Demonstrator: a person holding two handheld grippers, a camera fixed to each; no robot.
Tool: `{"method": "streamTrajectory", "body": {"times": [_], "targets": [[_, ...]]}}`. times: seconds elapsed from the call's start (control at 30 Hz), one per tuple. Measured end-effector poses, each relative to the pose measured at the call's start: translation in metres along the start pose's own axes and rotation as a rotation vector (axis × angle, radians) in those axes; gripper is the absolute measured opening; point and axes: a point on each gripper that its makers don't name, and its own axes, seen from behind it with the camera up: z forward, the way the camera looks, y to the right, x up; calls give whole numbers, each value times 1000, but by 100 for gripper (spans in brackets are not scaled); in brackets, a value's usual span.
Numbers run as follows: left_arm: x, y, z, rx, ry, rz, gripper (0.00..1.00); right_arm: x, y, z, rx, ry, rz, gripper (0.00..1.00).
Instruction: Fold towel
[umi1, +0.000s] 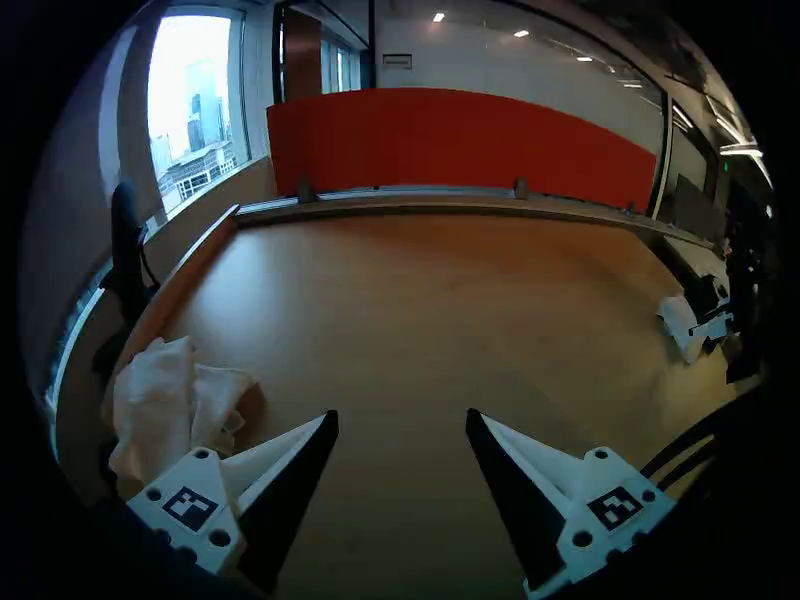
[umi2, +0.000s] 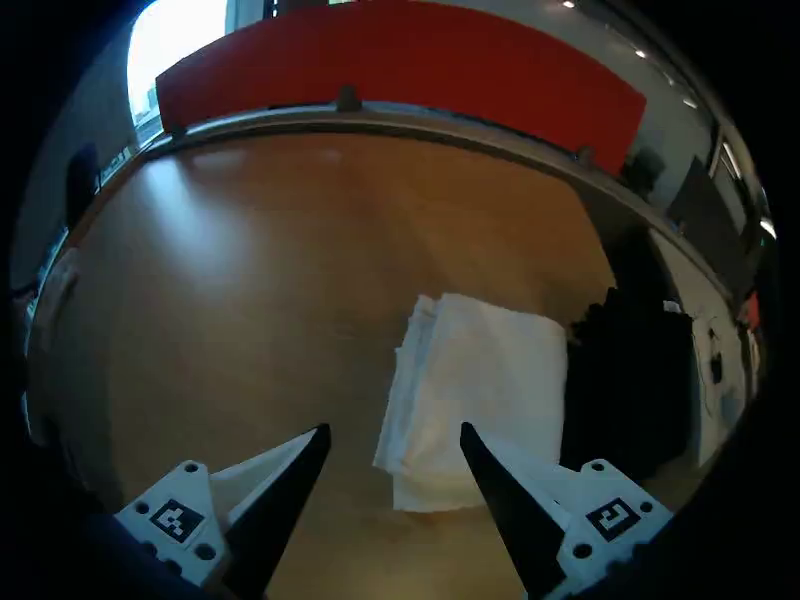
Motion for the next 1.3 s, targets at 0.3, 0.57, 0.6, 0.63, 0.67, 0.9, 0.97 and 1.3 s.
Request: {"method": "streamTrajectory", "body": {"times": [0.3, 0.57, 0.6, 0.63, 0.67, 0.9, 0.97, 1.3], "targets": [[26, 3, 14, -11, 38, 24, 95, 20, -1, -11, -44, 115, 88, 100], [50, 5, 26, -20, 83, 19, 95, 40, -1, -25, -77, 234, 129, 100], [53, 5, 27, -20, 89, 19, 95, 43, -1, -27, -81, 249, 135, 100], [56, 5, 28, -21, 97, 19, 95, 47, -1, -30, -84, 269, 143, 100], [58, 5, 29, -21, 103, 19, 95, 51, -1, -32, -88, 286, 150, 100], [80, 1, 34, -2, 175, 32, 94, 83, 5, -55, -113, 438, 201, 100], [86, -1, 35, 5, 198, 28, 95, 96, 8, -67, -134, 499, 205, 100], [108, 4, 39, -25, 274, -35, 95, 129, 7, -90, -178, 623, 159, 100]]}}
